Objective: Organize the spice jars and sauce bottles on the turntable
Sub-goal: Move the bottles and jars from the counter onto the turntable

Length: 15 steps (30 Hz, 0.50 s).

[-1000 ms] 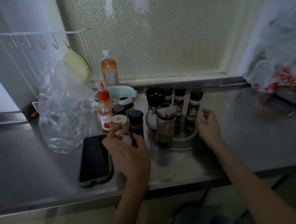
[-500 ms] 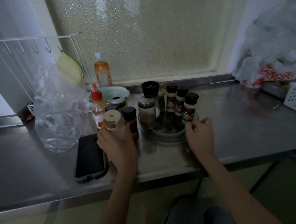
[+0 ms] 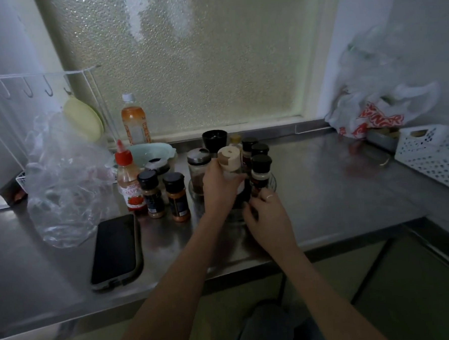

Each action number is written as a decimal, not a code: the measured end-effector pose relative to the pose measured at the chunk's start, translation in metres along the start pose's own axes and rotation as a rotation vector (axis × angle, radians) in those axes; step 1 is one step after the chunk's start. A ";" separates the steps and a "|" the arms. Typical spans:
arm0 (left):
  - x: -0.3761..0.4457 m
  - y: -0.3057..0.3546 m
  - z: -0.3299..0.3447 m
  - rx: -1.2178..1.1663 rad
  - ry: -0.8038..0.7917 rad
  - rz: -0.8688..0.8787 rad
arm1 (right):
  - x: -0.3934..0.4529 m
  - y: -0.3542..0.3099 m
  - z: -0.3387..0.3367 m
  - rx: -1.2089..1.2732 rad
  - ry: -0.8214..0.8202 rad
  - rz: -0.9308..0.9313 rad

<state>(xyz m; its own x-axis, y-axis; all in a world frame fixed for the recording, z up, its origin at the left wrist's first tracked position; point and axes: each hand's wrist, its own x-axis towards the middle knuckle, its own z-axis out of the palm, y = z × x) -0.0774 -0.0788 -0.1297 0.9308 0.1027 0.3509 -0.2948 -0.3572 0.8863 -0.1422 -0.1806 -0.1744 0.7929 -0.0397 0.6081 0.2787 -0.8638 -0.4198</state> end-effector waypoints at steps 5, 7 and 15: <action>0.018 -0.002 0.020 0.102 -0.073 -0.051 | 0.001 0.004 0.003 -0.001 0.005 0.041; 0.020 -0.002 0.024 0.114 -0.095 -0.050 | 0.002 0.005 0.003 0.029 0.002 0.054; -0.033 0.001 -0.018 0.219 0.134 0.236 | 0.000 -0.002 -0.001 0.097 -0.092 -0.082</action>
<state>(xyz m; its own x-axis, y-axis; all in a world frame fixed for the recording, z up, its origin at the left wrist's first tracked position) -0.1126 -0.0656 -0.1351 0.8017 0.1092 0.5877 -0.4313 -0.5751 0.6952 -0.1432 -0.1791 -0.1728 0.8104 0.0796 0.5804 0.3924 -0.8095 -0.4368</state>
